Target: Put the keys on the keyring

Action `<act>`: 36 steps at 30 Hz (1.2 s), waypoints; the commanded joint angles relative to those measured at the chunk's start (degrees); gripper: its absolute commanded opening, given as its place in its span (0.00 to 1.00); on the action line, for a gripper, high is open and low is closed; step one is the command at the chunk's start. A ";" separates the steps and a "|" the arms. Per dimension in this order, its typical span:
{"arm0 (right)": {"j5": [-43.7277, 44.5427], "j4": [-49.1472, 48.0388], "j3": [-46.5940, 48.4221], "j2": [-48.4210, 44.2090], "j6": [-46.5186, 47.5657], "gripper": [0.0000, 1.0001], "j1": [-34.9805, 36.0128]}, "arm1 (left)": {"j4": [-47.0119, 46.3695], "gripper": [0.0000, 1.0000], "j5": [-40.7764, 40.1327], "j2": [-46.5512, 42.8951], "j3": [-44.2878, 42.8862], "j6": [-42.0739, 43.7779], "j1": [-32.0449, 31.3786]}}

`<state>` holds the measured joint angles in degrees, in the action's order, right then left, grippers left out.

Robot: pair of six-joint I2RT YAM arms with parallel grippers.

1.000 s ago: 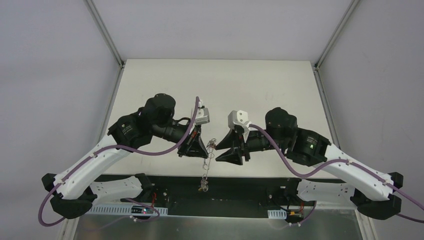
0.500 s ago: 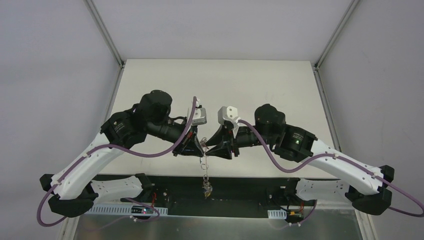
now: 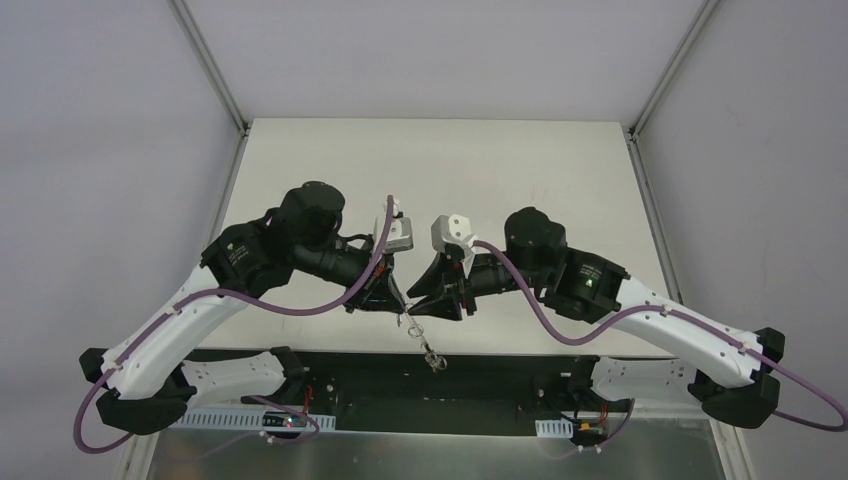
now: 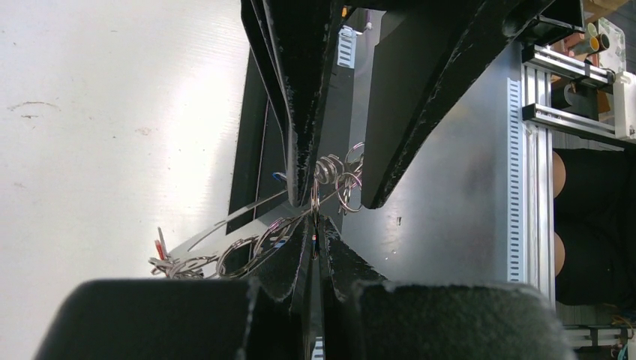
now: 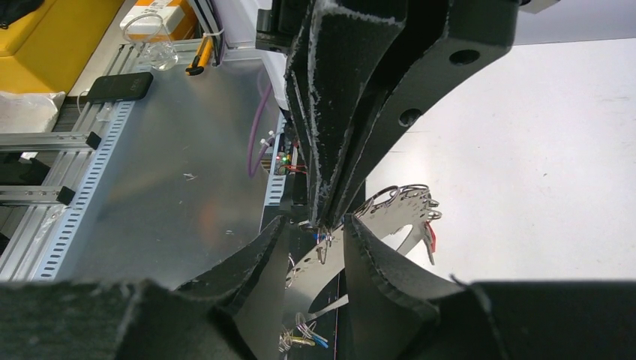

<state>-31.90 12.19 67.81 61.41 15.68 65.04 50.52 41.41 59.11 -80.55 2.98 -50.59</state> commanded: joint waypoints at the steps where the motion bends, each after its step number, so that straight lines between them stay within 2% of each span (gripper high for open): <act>1: -2.49 -3.13 1.33 -0.38 -0.08 0.35 0.19 | -0.34 0.00 0.27 -0.99 -3.08 1.23 -0.08; 13: -3.63 -3.32 1.73 1.20 0.37 0.35 0.26 | -0.37 0.00 0.37 -1.19 -3.47 1.50 -0.10; 19: -4.49 -3.00 1.98 1.70 0.23 0.24 0.24 | -0.22 0.00 0.04 -1.36 -3.55 1.59 -0.16; 23: -4.62 -2.68 2.30 2.03 0.23 0.20 0.21 | -0.19 0.00 -0.12 -1.58 -3.60 1.59 -0.21; 29: -5.07 -2.78 2.57 2.31 0.18 0.01 0.27 | -0.21 0.00 -0.03 -1.46 -3.63 1.67 -0.13; 36: -5.58 -2.74 2.65 2.71 -0.09 0.00 0.41 | -0.19 0.00 -0.27 -1.68 -3.73 1.76 -0.13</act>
<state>-35.00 12.12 67.94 64.10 15.70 64.99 52.45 41.41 58.52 -81.52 3.90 -50.65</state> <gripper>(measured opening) 0.007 0.007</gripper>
